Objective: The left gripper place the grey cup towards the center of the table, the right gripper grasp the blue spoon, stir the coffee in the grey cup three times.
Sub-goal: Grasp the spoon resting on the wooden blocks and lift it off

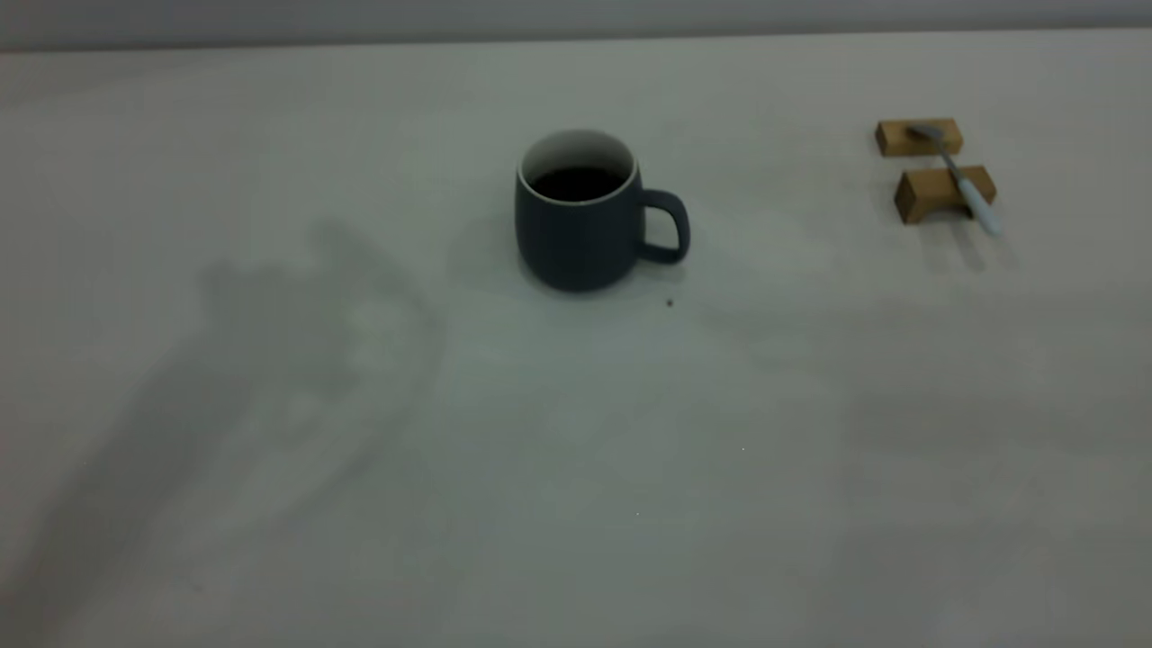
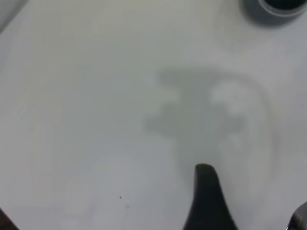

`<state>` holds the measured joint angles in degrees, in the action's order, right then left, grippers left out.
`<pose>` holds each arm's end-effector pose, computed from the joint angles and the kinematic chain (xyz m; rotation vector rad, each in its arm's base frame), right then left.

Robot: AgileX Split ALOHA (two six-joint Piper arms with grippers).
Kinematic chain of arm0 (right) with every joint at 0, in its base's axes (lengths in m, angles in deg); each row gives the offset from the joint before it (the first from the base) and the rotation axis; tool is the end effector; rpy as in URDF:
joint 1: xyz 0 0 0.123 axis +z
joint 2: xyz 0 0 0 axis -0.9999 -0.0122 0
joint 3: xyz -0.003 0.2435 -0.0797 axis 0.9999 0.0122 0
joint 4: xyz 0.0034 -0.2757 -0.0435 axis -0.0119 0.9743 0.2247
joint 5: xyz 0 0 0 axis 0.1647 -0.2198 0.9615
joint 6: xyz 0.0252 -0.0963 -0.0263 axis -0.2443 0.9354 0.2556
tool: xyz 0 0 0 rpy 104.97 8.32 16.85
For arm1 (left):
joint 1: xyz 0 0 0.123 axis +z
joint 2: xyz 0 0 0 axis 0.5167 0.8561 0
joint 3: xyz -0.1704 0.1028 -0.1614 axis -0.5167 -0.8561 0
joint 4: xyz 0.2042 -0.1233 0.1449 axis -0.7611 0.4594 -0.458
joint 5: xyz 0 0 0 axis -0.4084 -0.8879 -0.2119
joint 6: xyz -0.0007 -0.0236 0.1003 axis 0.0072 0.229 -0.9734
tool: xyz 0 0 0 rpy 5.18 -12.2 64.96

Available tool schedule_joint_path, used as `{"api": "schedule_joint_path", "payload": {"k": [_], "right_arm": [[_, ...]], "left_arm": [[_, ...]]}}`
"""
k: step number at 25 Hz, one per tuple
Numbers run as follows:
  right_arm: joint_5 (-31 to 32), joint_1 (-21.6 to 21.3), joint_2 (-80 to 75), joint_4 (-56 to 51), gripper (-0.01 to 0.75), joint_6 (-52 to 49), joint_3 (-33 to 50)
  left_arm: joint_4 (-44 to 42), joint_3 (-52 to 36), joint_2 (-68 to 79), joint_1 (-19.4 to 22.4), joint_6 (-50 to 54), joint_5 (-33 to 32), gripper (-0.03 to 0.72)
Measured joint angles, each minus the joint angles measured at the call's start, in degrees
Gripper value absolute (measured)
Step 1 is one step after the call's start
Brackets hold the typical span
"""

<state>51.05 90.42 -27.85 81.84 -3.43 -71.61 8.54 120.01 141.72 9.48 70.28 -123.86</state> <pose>0.0621 -0.0006 0.2681 -0.0052 2.1627 -0.0057 0.3571 -0.1324 0.3293 0.9422 2.4645 0.1103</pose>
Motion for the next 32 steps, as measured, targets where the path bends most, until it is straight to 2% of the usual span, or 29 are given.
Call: {"api": "schedule_joint_path", "payload": {"k": [10, 13, 15, 20, 22, 27, 32], "right_arm": [[0.0, 0.0, 0.0, 0.0, 0.237, 0.0, 0.0], [0.0, 0.0, 0.0, 0.0, 0.237, 0.0, 0.0], [0.0, 0.0, 0.0, 0.0, 0.237, 0.0, 0.0], [0.0, 0.0, 0.0, 0.0, 0.237, 0.0, 0.0], [0.0, 0.0, 0.0, 0.0, 0.237, 0.0, 0.0], [0.0, 0.0, 0.0, 0.0, 0.237, 0.0, 0.0], [0.0, 0.0, 0.0, 0.0, 0.237, 0.0, 0.0]], "left_arm": [[0.29, -2.3, -13.98, 0.0, 15.21, 0.0, 0.585], [0.24, -5.51, -19.28, 0.0, 18.79, 0.0, 0.585], [0.24, -10.84, -24.47, 0.0, 21.39, 0.0, 0.585], [0.18, -31.59, -38.61, 0.79, 23.28, 0.0, 0.585], [-0.06, -39.73, -43.85, 3.4, 23.12, 0.0, 0.585], [-2.15, -57.74, -56.77, 12.96, 26.79, 0.83, 0.585], [-3.18, -66.08, -68.9, 17.16, 30.01, 2.16, 0.585]]}}
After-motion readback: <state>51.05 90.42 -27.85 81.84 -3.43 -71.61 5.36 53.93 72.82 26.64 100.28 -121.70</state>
